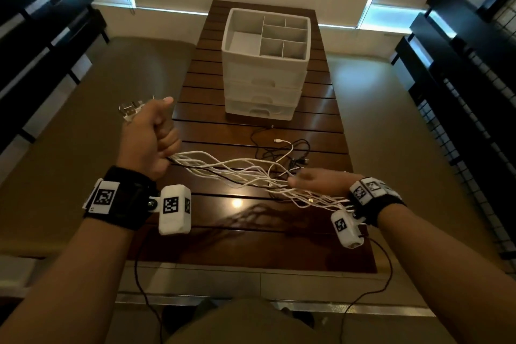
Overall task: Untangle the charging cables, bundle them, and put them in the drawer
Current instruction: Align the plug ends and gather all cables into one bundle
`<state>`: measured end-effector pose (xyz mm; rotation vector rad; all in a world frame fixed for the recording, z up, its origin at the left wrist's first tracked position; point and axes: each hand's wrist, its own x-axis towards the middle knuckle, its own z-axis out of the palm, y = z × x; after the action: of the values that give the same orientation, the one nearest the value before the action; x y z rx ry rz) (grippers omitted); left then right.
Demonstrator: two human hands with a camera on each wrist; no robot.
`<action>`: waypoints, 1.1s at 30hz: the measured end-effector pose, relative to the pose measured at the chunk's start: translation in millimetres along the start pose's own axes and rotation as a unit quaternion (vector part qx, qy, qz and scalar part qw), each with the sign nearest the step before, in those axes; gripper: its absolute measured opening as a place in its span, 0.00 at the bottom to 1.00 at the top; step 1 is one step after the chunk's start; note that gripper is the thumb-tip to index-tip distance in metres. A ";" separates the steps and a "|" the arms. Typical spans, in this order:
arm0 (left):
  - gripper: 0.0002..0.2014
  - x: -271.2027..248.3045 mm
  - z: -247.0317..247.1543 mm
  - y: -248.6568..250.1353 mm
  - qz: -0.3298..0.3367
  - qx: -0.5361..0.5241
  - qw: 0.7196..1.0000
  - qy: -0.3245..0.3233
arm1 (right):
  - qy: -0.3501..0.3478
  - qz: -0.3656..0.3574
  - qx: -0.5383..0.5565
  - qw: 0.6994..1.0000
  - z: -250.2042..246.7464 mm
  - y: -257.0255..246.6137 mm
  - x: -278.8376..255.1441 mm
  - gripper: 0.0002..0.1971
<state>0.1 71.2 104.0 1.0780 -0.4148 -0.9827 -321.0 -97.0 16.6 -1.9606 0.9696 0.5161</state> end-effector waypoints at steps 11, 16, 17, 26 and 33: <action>0.26 -15.8 -12.2 3.9 -0.036 -0.028 0.997 -0.055 | 0.071 0.100 -0.055 0.991 -0.6 -12.4 52.7 0.14; 0.26 -25.4 -6.6 7.0 -0.036 -0.025 0.997 -0.069 | 0.093 0.043 -0.050 0.993 6.2 -26.8 79.1 0.16; 0.26 -26.9 -4.6 7.3 -0.037 -0.024 0.996 -0.072 | 0.105 0.021 -0.018 0.994 6.2 -33.1 83.0 0.16; 0.26 -23.6 -2.6 10.3 -0.044 -0.030 0.995 -0.089 | 0.235 -0.037 0.126 0.963 0.8 -33.4 71.3 0.14; 0.25 -17.0 -2.1 6.3 -0.059 -0.046 0.993 -0.088 | 0.239 -0.111 0.304 0.916 -22.5 -4.6 31.5 0.16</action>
<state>-4.5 87.3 111.3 0.9438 -0.4478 -1.1959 -298.3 -128.2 10.2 -1.6034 1.0233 -0.3874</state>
